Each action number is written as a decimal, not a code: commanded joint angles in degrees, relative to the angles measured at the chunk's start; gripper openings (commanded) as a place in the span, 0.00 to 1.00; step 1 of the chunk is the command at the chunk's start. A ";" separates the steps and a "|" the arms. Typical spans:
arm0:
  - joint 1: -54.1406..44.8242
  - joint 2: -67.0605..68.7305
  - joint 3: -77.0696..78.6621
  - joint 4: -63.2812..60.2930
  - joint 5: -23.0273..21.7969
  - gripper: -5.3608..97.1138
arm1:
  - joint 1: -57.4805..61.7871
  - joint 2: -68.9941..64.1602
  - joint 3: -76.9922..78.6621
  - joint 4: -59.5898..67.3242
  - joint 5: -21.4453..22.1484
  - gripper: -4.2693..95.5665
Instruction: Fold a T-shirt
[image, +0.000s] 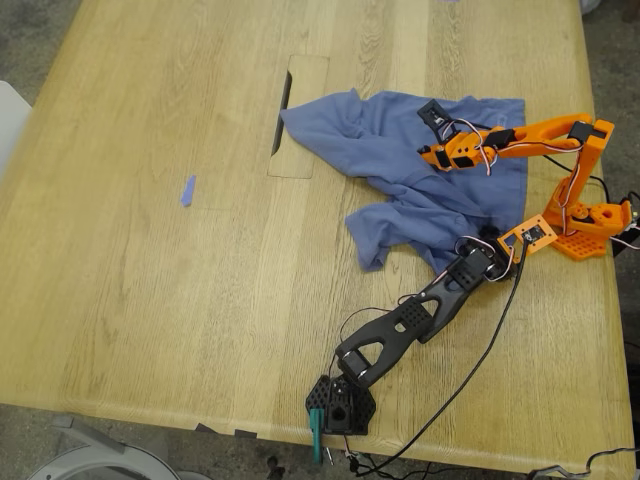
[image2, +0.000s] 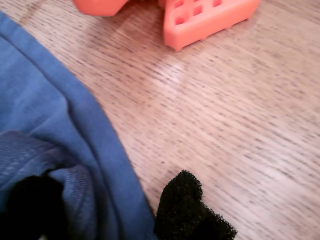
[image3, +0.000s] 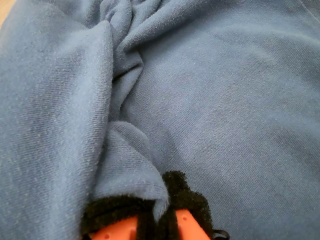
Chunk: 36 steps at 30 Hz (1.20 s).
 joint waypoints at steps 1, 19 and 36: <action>-2.29 -0.97 -1.76 -0.35 2.37 0.28 | 0.18 3.60 -0.09 0.53 -0.62 0.04; -8.44 -0.79 -1.85 -2.29 4.57 0.05 | 1.58 11.51 5.10 2.29 -1.58 0.04; -17.93 21.45 -1.76 18.63 3.52 0.05 | 2.99 25.05 8.44 0.70 -2.72 0.04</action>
